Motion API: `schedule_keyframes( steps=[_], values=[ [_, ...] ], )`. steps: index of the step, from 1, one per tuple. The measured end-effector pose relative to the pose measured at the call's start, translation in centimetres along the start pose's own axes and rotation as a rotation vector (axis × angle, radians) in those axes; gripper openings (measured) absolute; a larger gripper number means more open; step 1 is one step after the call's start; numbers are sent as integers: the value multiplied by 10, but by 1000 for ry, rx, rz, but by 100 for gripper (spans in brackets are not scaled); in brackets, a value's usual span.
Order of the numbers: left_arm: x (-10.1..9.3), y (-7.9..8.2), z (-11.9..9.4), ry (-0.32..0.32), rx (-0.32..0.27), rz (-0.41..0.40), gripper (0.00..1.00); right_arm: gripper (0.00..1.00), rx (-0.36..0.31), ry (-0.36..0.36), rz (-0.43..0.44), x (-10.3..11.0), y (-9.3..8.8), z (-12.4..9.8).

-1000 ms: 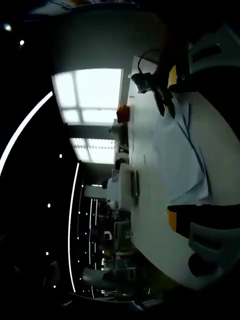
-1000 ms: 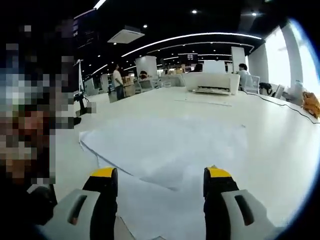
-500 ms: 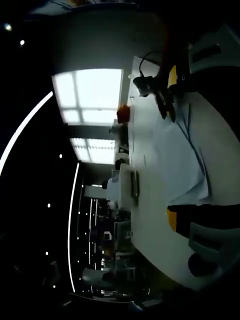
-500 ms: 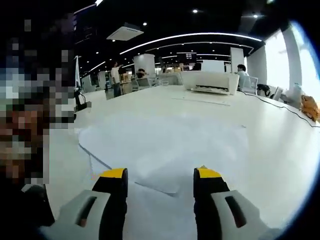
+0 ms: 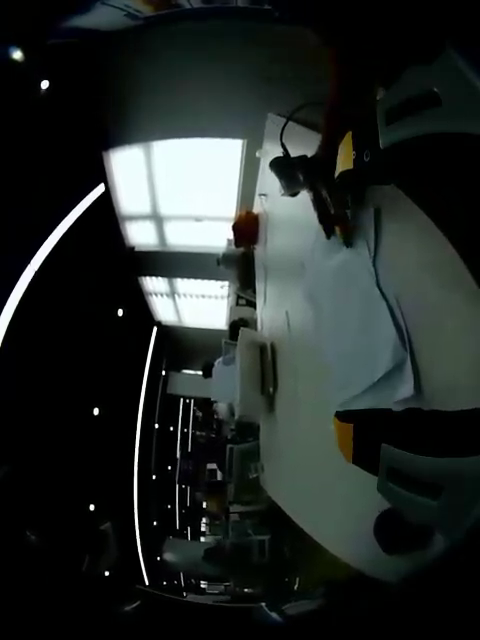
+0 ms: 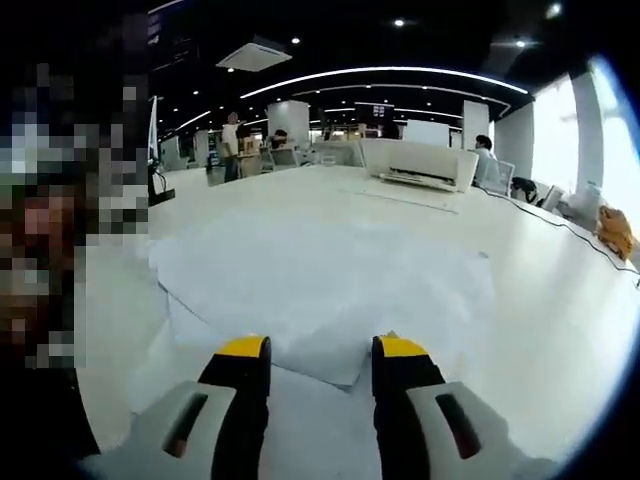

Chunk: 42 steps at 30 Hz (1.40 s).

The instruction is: Organize the stack of printing papers by aligning and flattening the scattered papers on the table

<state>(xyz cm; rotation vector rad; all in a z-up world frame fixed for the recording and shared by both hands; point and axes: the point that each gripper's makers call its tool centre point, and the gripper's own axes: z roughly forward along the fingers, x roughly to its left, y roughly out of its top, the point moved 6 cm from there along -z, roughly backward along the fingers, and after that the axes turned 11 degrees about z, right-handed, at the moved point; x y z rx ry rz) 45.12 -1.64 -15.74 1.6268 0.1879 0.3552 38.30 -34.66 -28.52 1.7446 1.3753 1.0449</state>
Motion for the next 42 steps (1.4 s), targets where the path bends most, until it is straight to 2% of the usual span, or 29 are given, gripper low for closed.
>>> schedule_keyframes(
  steps=[10, 12, 14, 21, 23, 27, 29, 42],
  values=[
    [-1, -1, 0, 0, 0, -1, 95, 25, -25, -16, -8, -4, 0, 0],
    [-1, -1, 0, 0, 0, 0, 95, 22, -31, -30, -41, -4, 1, -2],
    [0, -2, 0, 2, 4, 0, 95, 12, -42, -67, -107, -8, 4, -4],
    [0, -2, 0, 0, 5, 0, 95, 3, -80, -53, -76, -9, 9, -9],
    [0, -2, 1, -1, 4, -1, 95, 0, -106, -26, -37, -7, 12, -11],
    [0, -1, 0, -2, 2, 1, 95, 0, -155, 17, 23, -4, 22, -18],
    [0, 0, 0, -3, -1, 2, 95, 0, -174, 45, 24, 0, 28, -21],
    [-1, 4, 0, -8, -10, 9, 95, 0, -238, 89, 27, 16, 54, -40]
  ],
)
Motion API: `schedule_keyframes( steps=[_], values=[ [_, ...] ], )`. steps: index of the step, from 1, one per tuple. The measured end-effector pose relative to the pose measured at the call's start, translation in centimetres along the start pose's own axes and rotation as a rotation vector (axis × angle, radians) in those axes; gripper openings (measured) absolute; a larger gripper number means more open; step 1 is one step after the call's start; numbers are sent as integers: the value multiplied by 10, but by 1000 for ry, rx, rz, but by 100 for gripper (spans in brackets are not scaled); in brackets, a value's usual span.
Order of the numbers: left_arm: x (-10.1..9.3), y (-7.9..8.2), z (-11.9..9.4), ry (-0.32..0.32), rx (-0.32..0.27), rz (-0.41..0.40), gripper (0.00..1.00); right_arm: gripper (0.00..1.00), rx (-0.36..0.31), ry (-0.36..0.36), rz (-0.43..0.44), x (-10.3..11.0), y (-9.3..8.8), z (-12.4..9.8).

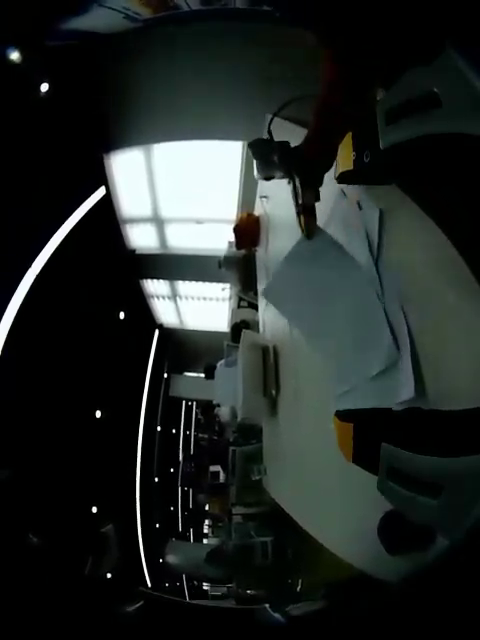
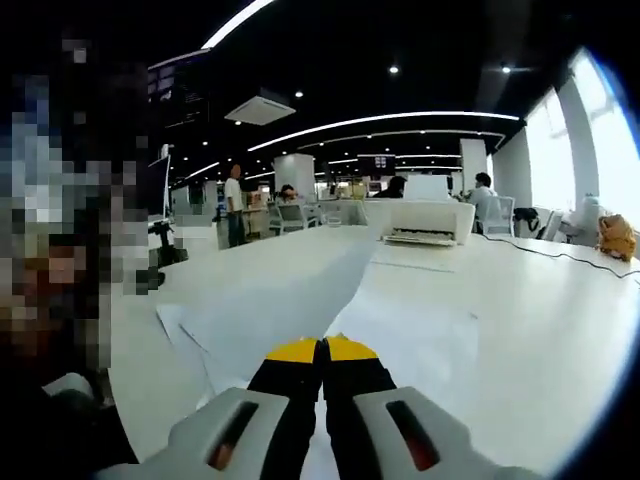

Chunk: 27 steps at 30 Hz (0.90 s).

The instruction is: Organize the stack of printing papers by aligning and flattening the scattered papers on the table

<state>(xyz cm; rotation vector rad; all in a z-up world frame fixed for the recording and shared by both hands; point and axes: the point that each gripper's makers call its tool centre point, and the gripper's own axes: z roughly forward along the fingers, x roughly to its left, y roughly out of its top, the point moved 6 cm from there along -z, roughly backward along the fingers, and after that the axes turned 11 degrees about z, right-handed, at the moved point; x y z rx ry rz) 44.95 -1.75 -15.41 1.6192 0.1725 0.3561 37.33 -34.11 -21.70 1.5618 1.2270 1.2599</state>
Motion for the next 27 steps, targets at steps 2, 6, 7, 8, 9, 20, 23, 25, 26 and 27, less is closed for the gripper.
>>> schedule_keyframes(
  steps=[2, 6, 7, 8, 9, 20, 23, 25, 26, 27],
  values=[
    [0, 0, 0, 1, -2, 0, 95, 0, -17, -6, -28, 4, 5, -3],
    [0, -1, 0, 1, 0, -2, 95, 0, -57, 17, -21, 13, 18, -9],
    [0, -1, 0, 1, -1, -2, 95, 0, -64, 20, -25, 15, 21, -10],
    [0, -1, 0, 1, -1, -2, 95, 0, -66, 21, -26, 16, 22, -10],
    [0, -1, 0, 0, -2, -2, 95, 0, -76, 27, -27, 18, 25, -12],
    [-1, 1, 0, -1, -12, -1, 95, 0, -176, 103, -19, 45, 60, -32],
    [-1, 2, 0, -1, -15, 0, 95, 0, -205, 131, 5, 50, 68, -35],
    [-1, 2, 0, -1, -18, 1, 95, 0, -247, 173, 42, 57, 78, -41],
    [-2, 2, 0, -3, -19, 1, 95, 0, -262, 176, 35, 60, 82, -45],
    [-2, 3, 0, -5, -21, 3, 94, 0, -271, 177, 30, 62, 85, -46]
  ],
)
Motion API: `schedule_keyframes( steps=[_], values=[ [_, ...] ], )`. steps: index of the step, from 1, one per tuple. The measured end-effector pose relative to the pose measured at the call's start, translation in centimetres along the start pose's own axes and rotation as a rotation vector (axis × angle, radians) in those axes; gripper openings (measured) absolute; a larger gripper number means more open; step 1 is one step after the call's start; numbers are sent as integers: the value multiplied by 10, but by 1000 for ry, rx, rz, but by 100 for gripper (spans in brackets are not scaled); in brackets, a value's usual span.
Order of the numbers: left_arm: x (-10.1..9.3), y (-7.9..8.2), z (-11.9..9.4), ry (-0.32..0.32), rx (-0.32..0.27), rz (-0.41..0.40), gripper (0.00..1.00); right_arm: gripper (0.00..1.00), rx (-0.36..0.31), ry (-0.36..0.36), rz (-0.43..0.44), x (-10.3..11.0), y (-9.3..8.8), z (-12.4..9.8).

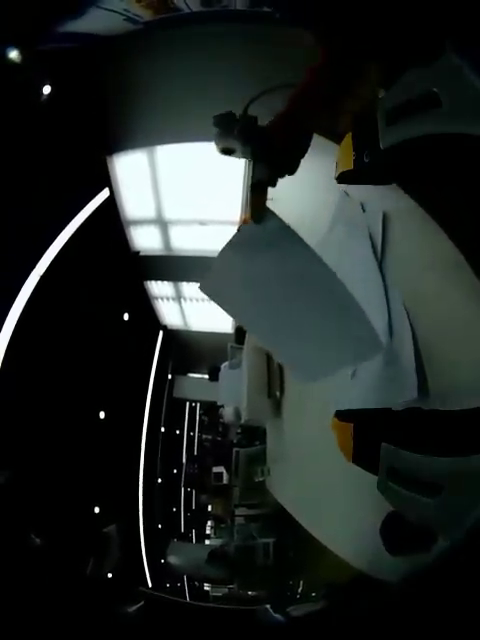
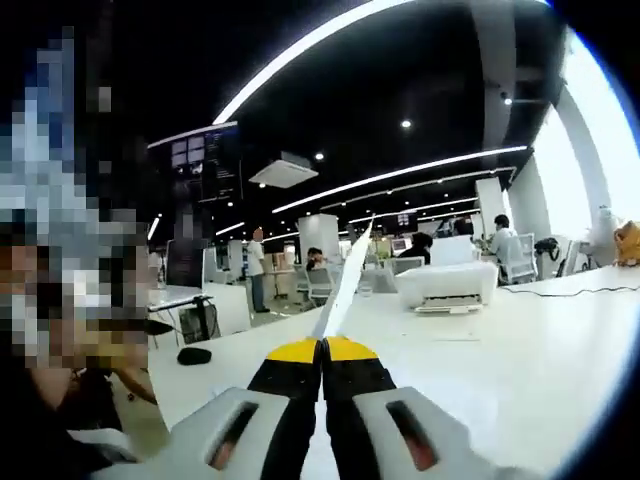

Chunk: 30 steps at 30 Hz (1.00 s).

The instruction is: Organize the stack of printing papers by aligning and flattening the scattered papers on the table

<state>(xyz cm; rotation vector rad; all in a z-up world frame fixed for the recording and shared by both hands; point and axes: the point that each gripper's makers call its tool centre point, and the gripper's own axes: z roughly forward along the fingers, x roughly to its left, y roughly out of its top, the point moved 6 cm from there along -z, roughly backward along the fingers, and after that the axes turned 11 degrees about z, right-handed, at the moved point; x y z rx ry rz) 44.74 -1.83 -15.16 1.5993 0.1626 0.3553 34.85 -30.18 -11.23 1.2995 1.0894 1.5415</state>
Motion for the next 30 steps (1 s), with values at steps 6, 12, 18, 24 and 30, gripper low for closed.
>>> schedule_keyframes(
  steps=[6, 12, 18, 24, 30],
  values=[
    [1, 1, 0, 2, -10, 4, 94, 0, -61, 48, -6, 19, 19, -5],
    [0, 4, 0, 0, -20, 7, 93, 0, -112, 78, -7, 26, 34, -7],
    [-1, 7, 1, -2, -34, 11, 93, 0, -173, 123, 47, 36, 46, -12],
    [-5, 11, 4, -9, -48, 18, 92, 0, -216, 147, 73, 45, 54, -15],
    [-6, 14, 9, 1, -62, 45, 90, 0, -242, 176, 111, 54, 56, -17]
  ],
)
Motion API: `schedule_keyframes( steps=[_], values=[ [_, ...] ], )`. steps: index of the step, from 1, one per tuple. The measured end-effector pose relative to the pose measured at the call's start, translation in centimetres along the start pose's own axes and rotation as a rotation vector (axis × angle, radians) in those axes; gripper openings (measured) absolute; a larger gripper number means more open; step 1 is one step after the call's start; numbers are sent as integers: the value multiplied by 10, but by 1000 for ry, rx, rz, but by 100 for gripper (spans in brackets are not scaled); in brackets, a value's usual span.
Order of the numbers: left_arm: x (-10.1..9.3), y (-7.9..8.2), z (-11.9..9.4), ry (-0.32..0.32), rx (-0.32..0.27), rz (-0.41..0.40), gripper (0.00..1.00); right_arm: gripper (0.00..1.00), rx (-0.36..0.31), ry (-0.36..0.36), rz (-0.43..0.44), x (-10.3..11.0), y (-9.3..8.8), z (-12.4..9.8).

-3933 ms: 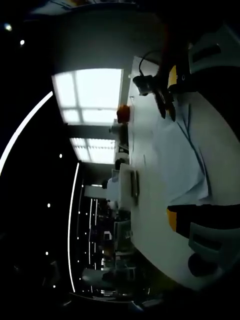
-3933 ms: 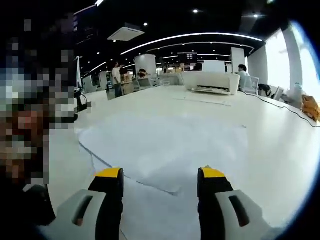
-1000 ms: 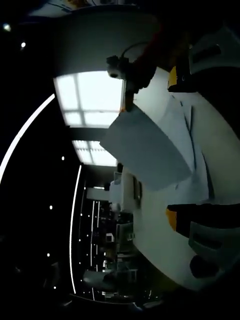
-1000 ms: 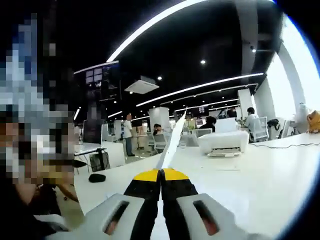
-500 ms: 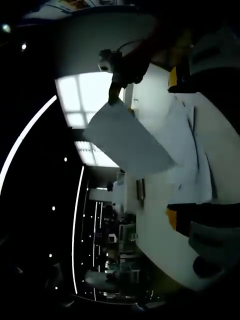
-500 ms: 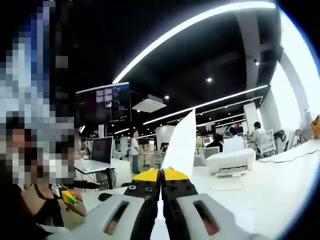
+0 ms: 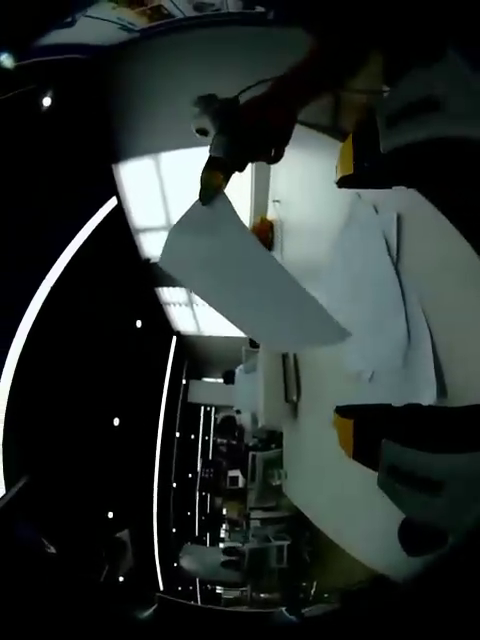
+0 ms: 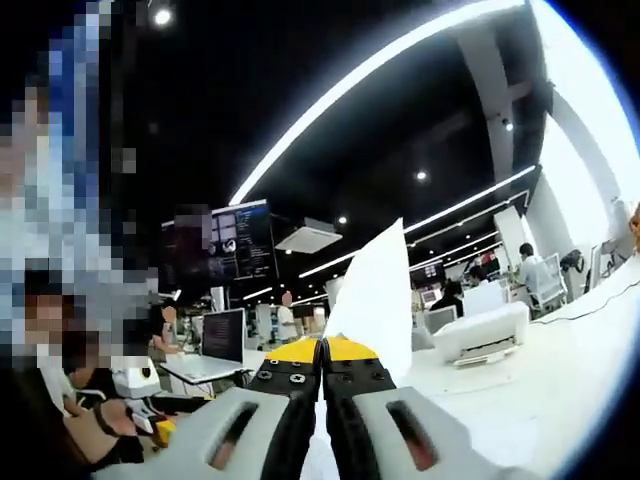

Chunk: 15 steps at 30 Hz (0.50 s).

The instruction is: Organize the stack of printing papers by aligning and flattening the scattered papers on the table

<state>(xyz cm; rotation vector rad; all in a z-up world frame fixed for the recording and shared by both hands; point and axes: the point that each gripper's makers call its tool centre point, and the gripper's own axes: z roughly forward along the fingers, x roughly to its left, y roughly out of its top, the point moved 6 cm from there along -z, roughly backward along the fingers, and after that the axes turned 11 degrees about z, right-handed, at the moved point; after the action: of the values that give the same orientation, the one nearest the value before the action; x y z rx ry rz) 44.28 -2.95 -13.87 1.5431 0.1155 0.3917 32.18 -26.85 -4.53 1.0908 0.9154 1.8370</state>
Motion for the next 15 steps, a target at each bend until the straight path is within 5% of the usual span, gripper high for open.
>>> schedule_keyframes(
  steps=[15],
  values=[
    [-5, -1, 20, 19, -3, 79, 88, 0, -33, 39, 99, 15, -5, 2]
  ],
)
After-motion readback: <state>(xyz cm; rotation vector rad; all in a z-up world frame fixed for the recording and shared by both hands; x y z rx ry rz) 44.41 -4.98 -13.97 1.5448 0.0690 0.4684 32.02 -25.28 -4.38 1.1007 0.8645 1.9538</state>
